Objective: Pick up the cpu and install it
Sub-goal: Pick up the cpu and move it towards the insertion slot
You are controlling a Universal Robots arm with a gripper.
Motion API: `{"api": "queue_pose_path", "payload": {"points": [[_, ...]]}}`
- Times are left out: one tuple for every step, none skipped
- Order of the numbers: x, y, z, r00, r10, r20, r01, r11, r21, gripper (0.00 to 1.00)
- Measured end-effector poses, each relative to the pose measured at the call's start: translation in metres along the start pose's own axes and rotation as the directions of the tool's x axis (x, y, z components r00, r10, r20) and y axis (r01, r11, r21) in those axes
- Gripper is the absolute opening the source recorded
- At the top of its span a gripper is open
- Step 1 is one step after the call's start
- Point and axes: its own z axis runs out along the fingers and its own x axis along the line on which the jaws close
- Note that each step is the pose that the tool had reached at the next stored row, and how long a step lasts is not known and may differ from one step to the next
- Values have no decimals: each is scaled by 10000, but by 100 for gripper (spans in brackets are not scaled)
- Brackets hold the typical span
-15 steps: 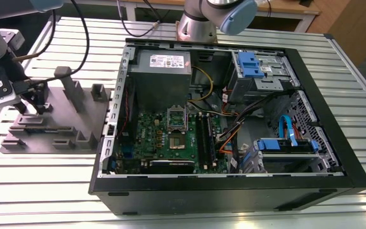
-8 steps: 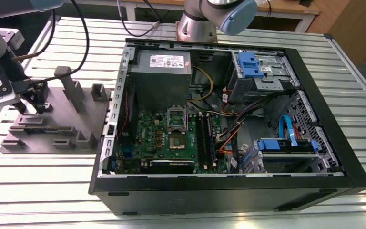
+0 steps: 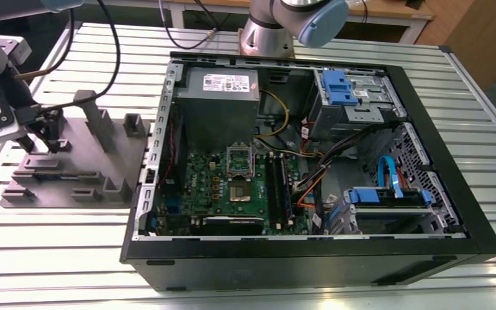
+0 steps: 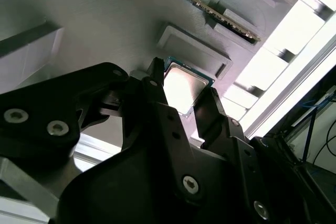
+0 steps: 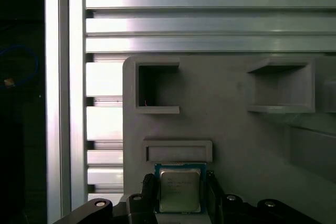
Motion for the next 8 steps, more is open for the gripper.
{"api": "queue_pose_path", "payload": {"points": [[0, 0, -3, 10000, 0, 2, 0, 10000, -1, 47], [0, 0, -6, 10000, 0, 2, 0, 10000, -1, 47], [0, 0, -9, 10000, 0, 2, 0, 10000, 0, 47], [0, 0, -12, 10000, 0, 0, 0, 10000, 0, 47], [0, 0, -13, 10000, 0, 0, 0, 10000, 0, 47], [0, 0, -17, 10000, -1, 0, 1, 10000, 0, 47], [0, 0, -19, 10000, 0, 0, 0, 10000, 0, 47], [0, 0, -19, 10000, -1, 0, 1, 10000, 0, 47]]}}
